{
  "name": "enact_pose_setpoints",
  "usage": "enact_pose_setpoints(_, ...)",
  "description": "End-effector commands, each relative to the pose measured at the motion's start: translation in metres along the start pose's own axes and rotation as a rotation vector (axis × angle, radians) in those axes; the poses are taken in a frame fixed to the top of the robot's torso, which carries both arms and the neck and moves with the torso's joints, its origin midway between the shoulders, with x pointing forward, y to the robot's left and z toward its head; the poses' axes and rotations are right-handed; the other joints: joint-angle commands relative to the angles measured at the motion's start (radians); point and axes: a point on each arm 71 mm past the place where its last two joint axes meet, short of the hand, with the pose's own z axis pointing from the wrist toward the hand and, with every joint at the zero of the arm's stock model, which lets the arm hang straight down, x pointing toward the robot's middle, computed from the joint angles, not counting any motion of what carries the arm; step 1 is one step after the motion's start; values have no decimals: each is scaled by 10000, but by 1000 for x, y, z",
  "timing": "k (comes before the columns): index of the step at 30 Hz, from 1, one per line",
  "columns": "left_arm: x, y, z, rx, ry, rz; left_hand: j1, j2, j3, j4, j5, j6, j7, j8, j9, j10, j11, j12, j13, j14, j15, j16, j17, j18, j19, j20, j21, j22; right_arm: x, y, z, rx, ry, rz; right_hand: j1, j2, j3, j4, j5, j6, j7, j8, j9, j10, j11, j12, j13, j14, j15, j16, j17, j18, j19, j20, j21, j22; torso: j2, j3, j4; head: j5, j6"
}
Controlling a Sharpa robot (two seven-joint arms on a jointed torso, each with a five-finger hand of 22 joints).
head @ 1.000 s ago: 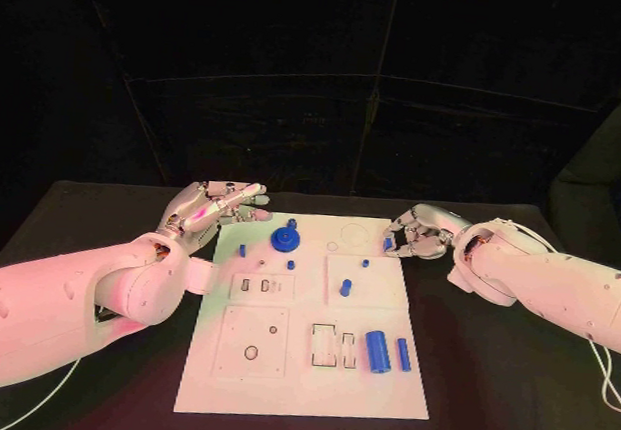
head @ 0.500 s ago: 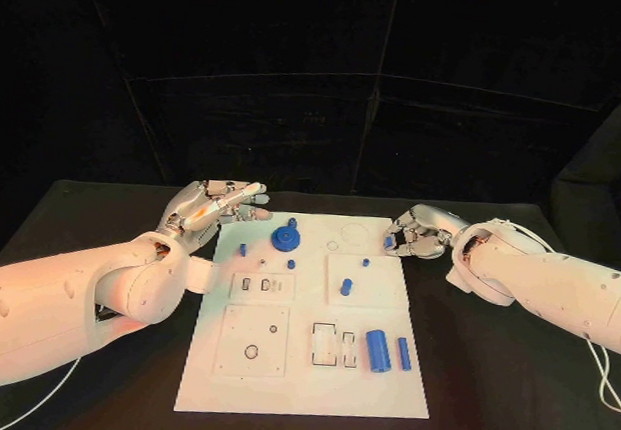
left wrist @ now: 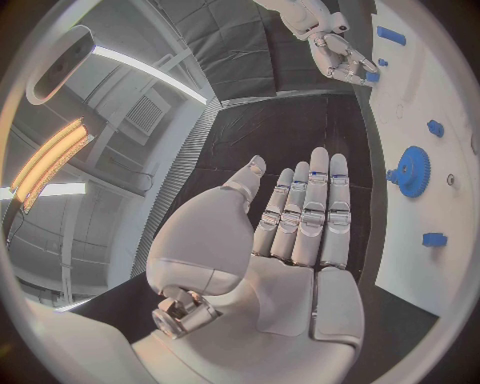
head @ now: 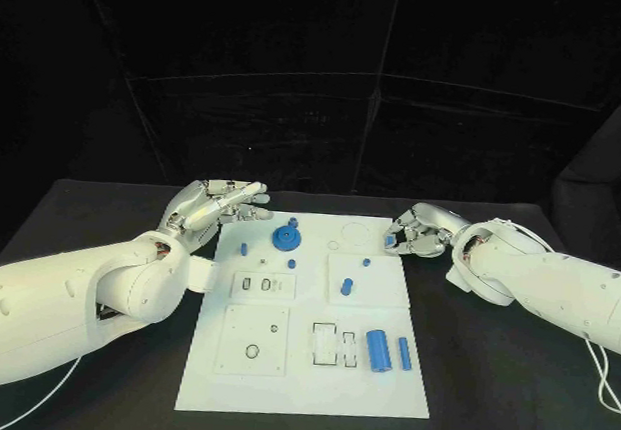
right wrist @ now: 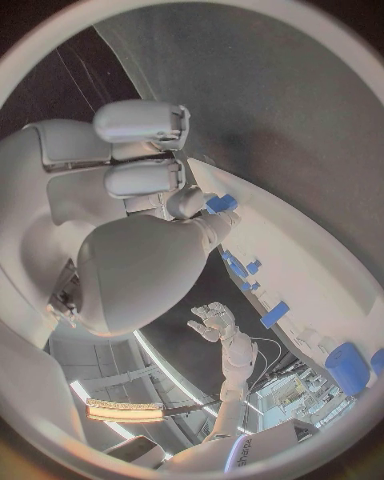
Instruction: Assemble the parts on the task board
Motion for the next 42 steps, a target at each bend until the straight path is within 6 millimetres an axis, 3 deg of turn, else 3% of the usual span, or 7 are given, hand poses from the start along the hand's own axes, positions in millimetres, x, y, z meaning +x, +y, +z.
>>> enact_pose_setpoints(1, 0, -1, 0, 85, 139, -31, 65, 13, 26, -5, 39, 71, -18, -67, -10, 61, -10, -69, -15, 70, 26, -63, 12, 80, 52, 13, -60, -11, -6, 1, 1, 109, -769, 202, 104, 303, 160, -47, -82, 167, -111, 94, 66, 22, -73, 75, 44, 572, -79, 19, 214, -153, -3, -103, 10, 1008, -17, 1, -24, 50, 1)
enact_pose_setpoints(7, -4, -2, -1, 90, 45, 29, 65, 13, 26, -5, 39, 71, -18, -67, -10, 61, -10, -69, -15, 70, 26, -63, 12, 80, 52, 13, -60, -11, -7, 9, -3, 141, -1060, 427, 117, 309, 255, -108, -89, 127, -102, 84, 52, 34, -74, 88, 70, 573, -88, 16, 216, -153, -7, -120, 6, 1002, -37, -34, 4, 24, 41)
enact_pose_setpoints(14, -8, -2, -1, 78, 19, 48, 45, 6, 67, -28, 29, 79, -14, -77, -11, 74, -9, -83, -16, 92, 21, -77, 24, 81, 73, 9, -72, -24, -3, 47, -1, -9, -1066, 632, 15, 238, 332, -131, -5, 14, -54, 27, 12, 37, -39, 90, 91, 574, -66, 12, 220, -151, -17, -118, -3, 990, -96, -67, -20, 103, 64)
enact_pose_setpoints(23, -12, -3, 1, 91, -94, 64, 45, 6, 67, -28, 29, 79, -14, -77, -11, 74, -9, -83, -16, 92, 21, -77, 24, 81, 73, 9, -72, -24, 11, 107, 6, -744, -750, 174, 3, 226, 400, -169, 28, 47, -65, 44, 12, 87, -43, 147, 150, 577, -65, 13, 226, -160, 14, -116, 15, 1030, -268, -187, 11, 240, -39)
enact_pose_setpoints(32, -17, -5, 3, 138, -232, 57, 45, 6, 67, -28, 29, 79, -14, -77, -11, 74, -9, -83, -16, 92, 21, -77, 24, 81, 73, 9, -72, -24, 38, 164, 23, -1694, -87, -630, -108, 166, 436, -166, -40, 79, -69, 54, 6, 112, -45, 145, 151, 579, -65, 12, 230, -163, 23, -113, 19, 1042, -350, -310, 154, 354, -198)
enact_pose_setpoints(37, -17, -6, 3, 183, -245, 47, 21, 3, 82, -30, 15, 90, -17, -78, -10, 87, -12, -86, -15, 116, 16, -78, 33, 82, 91, 5, -74, -28, 55, 181, 28, -1983, 265, -969, -120, 159, 447, -169, -38, 86, -73, 57, 5, 114, -47, 142, 148, 580, -66, 13, 233, -167, 36, -113, 27, 1059, -358, -342, 171, 468, -294)
enact_pose_setpoints(42, -19, -7, 4, 210, -334, 47, 22, 5, 87, -33, 14, 91, -19, -79, -10, 88, -13, -87, -15, 117, 16, -80, 34, 82, 93, 5, -75, -29, 74, 194, 32, -2152, 642, -1290, -168, 130, 451, -162, -43, 91, -71, 55, 1, 111, -47, 124, 133, 580, -67, 10, 230, -166, 33, -113, 25, 1055, -351, -296, 148, 634, -406)
